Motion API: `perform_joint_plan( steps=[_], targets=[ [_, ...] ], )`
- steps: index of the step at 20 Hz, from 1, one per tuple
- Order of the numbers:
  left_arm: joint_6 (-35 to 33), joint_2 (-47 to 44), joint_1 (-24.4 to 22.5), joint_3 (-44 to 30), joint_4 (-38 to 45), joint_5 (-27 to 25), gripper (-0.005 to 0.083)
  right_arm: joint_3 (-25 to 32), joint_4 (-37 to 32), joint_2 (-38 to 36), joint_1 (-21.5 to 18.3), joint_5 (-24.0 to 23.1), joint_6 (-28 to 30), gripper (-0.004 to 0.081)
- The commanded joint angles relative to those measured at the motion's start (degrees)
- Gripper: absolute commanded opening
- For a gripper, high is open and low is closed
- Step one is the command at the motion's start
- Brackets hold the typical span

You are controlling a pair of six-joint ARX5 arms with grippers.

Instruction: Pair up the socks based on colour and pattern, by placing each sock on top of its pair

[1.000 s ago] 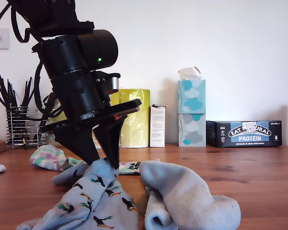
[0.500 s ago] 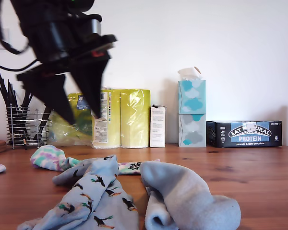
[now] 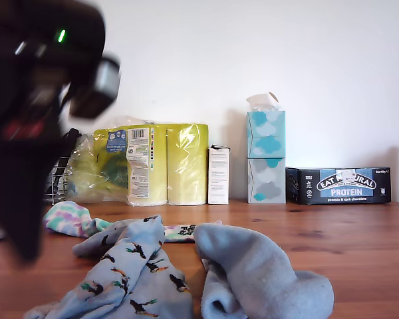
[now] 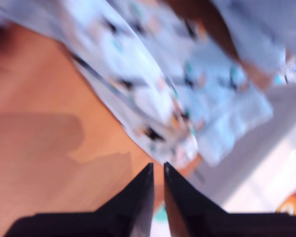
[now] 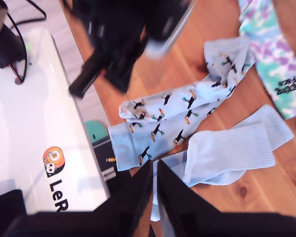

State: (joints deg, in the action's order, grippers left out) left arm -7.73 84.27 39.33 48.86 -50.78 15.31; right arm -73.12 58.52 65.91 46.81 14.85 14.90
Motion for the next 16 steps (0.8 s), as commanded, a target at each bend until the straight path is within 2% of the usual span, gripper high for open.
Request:
perform_joint_plan(
  steps=[1, 2, 3, 4, 9, 12, 13, 15, 16],
  targets=[
    [-0.74, -0.35, 0.59, -3.15, 3.48, 1.44, 0.0291, 0.07, 1.64, -1.05, -0.68, 0.24, 0.13, -0.0011],
    [-0.70, -0.63, 0.83, -4.70, 5.68, 1.79, 0.0397, 0.07, 3.04, -1.79, -0.76, 0.22, 0.13, -0.0011],
    [-0.68, -0.90, 0.87, -5.20, 7.04, 1.84, 0.0457, 0.07, 4.20, -2.73, -0.76, 0.24, 0.13, -0.0011],
    [-0.33, -1.14, 0.87, -5.20, 7.96, 1.66, 0.0473, 0.07, 5.18, -3.85, -0.76, 0.24, 0.13, -0.0011],
    [-0.42, -1.14, 1.73, -5.31, 13.51, 0.02, 0.0475, 0.07, 9.94, -10.82, -1.03, -0.35, -0.15, -0.0011],
    [-0.44, -0.92, 1.73, -5.86, 19.26, -0.98, 0.0474, 0.07, 10.01, -14.19, -2.80, -0.42, -0.83, -0.0011],
    [-0.44, -0.59, 1.73, -5.92, 19.93, -1.05, 0.0444, 0.07, 10.01, -14.84, -3.43, -0.42, -1.46, -0.0011],
    [-1.01, -0.22, 1.73, -6.12, 19.10, -0.09, 0.0213, 0.07, 10.01, -15.67, -4.52, -0.42, -1.62, -0.0011],
    [-1.57, -0.22, 1.73, -6.16, 18.86, 0.96, 0.0164, 0.07, 10.01, -15.91, -4.96, -0.42, -1.60, -0.0011]
  ],
)
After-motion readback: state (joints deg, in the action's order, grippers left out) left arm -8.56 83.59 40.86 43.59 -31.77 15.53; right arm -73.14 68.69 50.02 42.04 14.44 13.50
